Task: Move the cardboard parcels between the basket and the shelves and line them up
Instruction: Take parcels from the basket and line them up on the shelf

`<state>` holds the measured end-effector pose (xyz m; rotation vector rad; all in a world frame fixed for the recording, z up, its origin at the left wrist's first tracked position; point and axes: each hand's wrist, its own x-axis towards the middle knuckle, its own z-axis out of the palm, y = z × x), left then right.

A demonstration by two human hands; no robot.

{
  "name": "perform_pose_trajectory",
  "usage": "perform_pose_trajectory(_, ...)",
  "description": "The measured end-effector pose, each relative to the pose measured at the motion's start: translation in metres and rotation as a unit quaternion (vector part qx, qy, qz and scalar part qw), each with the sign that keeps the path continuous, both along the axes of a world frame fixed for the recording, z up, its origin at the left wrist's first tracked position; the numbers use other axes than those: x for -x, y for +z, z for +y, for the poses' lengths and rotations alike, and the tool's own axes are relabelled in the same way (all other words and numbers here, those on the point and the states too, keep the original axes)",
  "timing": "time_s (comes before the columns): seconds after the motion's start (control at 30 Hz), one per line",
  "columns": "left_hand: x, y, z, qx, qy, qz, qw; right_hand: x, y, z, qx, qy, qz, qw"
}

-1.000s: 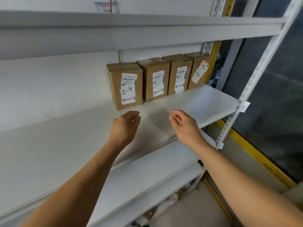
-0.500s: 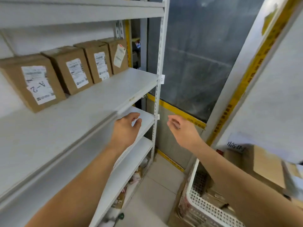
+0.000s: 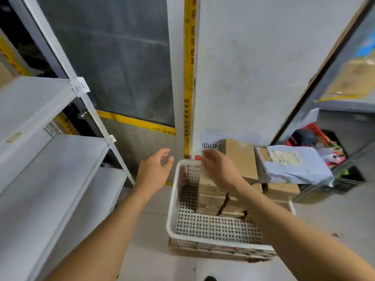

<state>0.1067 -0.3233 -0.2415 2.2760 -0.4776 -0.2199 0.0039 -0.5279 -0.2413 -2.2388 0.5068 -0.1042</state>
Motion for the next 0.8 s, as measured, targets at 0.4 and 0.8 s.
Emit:
perform_pose_trajectory(0.4, 0.018, -0.046, -0.208, -0.049, -0.221, 0.045, 0.973, 0.080, -0.037, -0.141, -0.038, -0.236, 0.042, 0.970)
perform_pose_trajectory(0.8, 0.039, -0.072, -0.392, -0.127, -0.376, -0.011, 0.918, 0.134, -0.083, -0.221, -0.175, -0.444, 0.043, 0.878)
